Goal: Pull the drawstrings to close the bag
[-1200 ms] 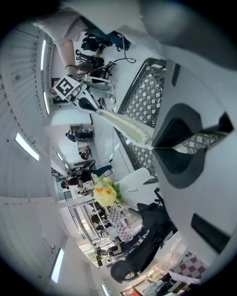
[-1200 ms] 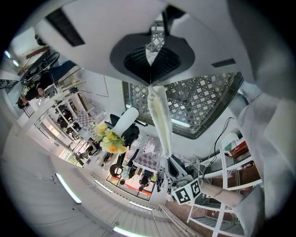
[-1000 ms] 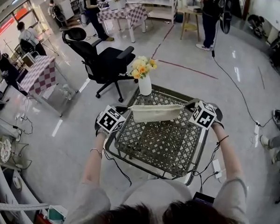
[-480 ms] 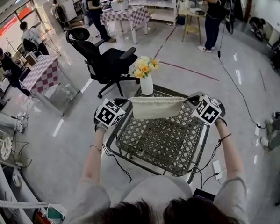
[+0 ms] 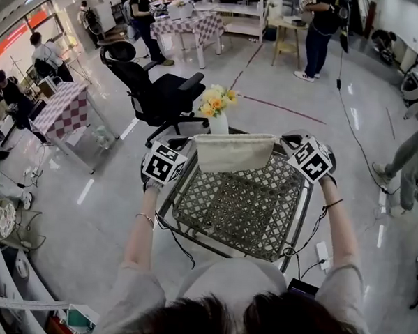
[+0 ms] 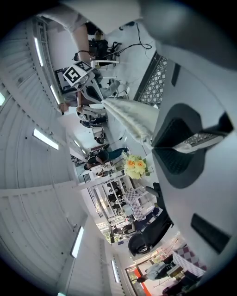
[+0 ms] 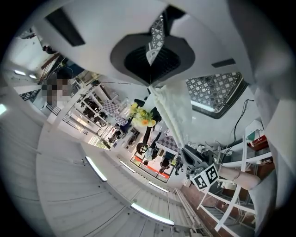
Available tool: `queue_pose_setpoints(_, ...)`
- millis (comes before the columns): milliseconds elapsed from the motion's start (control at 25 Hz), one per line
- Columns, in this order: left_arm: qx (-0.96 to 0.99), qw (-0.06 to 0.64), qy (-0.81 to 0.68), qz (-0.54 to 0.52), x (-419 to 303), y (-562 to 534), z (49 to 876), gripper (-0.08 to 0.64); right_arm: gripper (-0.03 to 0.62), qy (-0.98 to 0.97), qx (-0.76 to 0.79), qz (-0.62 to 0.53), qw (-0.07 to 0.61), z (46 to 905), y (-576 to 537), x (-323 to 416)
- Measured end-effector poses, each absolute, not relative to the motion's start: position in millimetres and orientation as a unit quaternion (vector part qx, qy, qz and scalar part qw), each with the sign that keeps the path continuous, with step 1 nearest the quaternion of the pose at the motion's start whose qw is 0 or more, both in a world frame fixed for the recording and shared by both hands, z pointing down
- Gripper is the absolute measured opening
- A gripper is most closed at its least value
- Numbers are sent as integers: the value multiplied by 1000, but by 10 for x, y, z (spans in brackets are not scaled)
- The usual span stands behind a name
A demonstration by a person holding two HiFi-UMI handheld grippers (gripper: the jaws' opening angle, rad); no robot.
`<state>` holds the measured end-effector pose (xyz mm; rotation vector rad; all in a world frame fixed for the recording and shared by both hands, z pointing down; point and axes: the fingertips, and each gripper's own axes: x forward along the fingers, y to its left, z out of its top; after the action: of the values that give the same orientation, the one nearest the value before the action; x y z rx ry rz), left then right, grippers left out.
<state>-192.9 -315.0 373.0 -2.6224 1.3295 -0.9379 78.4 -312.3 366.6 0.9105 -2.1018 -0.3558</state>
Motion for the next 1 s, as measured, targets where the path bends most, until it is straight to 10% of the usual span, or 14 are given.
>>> queue_pose_setpoints(1000, -831, 28, 508, -225, -2028, -3111, 3408, 26, 21, -823, 479, -115, 284, 3327, -3161, 984)
